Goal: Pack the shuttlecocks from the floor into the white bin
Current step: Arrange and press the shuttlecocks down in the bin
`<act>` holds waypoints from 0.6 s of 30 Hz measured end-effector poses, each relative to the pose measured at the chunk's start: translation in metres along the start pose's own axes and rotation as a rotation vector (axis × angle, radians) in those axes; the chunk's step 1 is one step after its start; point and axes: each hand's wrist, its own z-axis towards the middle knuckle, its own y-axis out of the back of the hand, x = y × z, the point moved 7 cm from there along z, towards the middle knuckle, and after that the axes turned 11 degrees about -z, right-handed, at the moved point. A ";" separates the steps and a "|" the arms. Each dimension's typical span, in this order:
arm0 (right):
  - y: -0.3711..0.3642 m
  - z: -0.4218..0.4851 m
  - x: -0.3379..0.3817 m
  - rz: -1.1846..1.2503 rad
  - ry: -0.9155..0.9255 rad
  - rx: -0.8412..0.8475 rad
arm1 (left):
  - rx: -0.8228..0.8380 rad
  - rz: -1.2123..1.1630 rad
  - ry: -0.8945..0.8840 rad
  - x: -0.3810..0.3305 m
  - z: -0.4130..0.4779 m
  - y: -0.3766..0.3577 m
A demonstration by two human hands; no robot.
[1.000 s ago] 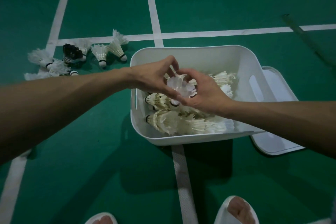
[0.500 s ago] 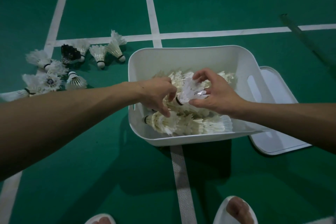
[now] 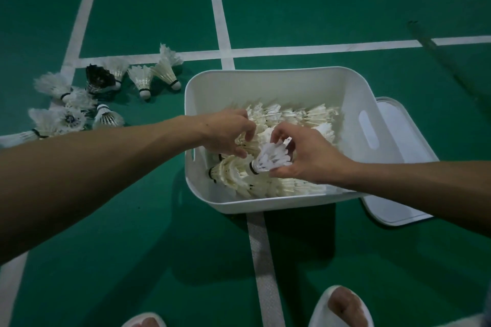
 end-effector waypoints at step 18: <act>-0.017 0.007 0.015 -0.115 0.014 0.037 | -0.001 0.008 -0.030 0.003 0.000 -0.001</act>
